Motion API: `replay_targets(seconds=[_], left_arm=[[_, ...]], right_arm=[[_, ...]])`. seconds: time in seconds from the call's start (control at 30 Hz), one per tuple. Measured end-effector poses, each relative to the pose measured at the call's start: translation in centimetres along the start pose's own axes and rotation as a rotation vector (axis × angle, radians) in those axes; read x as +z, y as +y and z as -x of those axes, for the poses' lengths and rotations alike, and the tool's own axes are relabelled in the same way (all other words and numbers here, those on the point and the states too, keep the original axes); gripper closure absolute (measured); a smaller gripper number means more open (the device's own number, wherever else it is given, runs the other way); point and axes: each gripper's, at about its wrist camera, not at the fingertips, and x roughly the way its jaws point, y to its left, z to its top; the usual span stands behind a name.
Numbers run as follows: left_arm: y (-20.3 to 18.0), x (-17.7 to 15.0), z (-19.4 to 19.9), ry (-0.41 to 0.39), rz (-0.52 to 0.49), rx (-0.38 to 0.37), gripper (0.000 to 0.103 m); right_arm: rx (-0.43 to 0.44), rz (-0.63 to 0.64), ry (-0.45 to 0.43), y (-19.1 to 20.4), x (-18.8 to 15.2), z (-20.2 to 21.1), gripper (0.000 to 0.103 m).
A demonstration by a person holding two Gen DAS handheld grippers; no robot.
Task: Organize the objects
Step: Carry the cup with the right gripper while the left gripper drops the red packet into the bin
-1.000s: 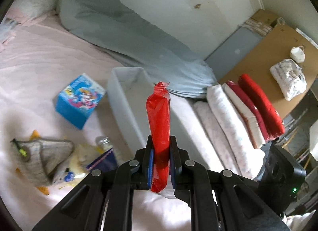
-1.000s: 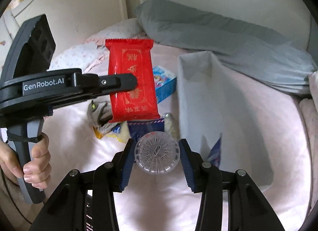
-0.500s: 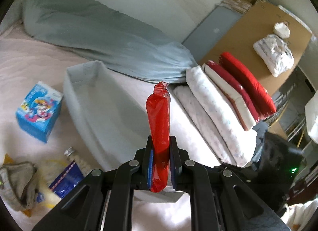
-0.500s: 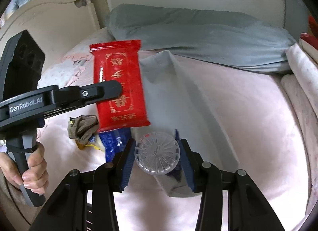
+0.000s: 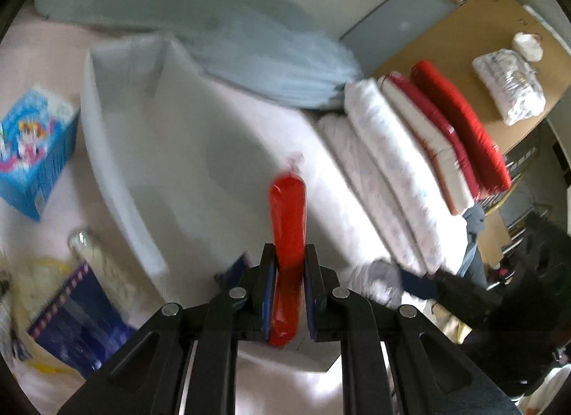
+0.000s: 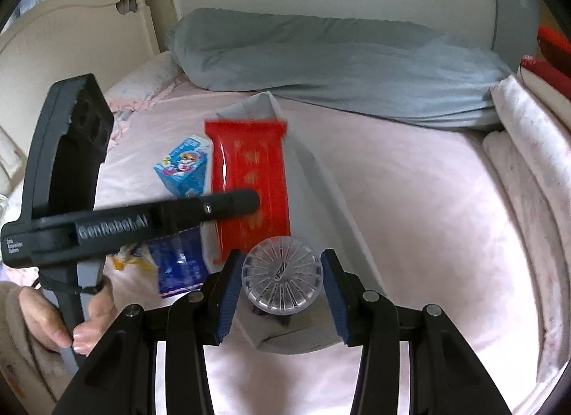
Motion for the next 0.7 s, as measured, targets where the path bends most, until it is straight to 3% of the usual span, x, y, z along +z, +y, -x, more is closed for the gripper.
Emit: replay_targets(seconds=[0.13, 0.23, 0.33, 0.5, 0.7], left_arm=[[1.2, -0.1, -0.2, 0.023, 0.059, -0.036, 0.088], [1.8, 0.2, 0.3, 0.010, 0.119, -0.076, 0.069], [1.7, 0.5, 1.2, -0.029, 0.129, -0.086, 0.067], [1.1, 0.8, 2.4, -0.053, 0.099, -0.043, 0.066], [-0.2, 0.8, 3.3, -0.077, -0.013, 0.105, 0.066]], right_arm=[[-0.021, 0.016, 0.027, 0.3, -0.4, -1.4, 0.060], [-0.007, 0.011, 0.044, 0.3, -0.5, -1.9, 0.060], [-0.014, 0.021, 0.043, 0.1, -0.6, -2.2, 0.060], [-0.012, 0.035, 0.044, 0.2, -0.8, -2.8, 0.060], [0.054, -0.023, 0.086, -0.6, -0.9, -3.9, 0.060]])
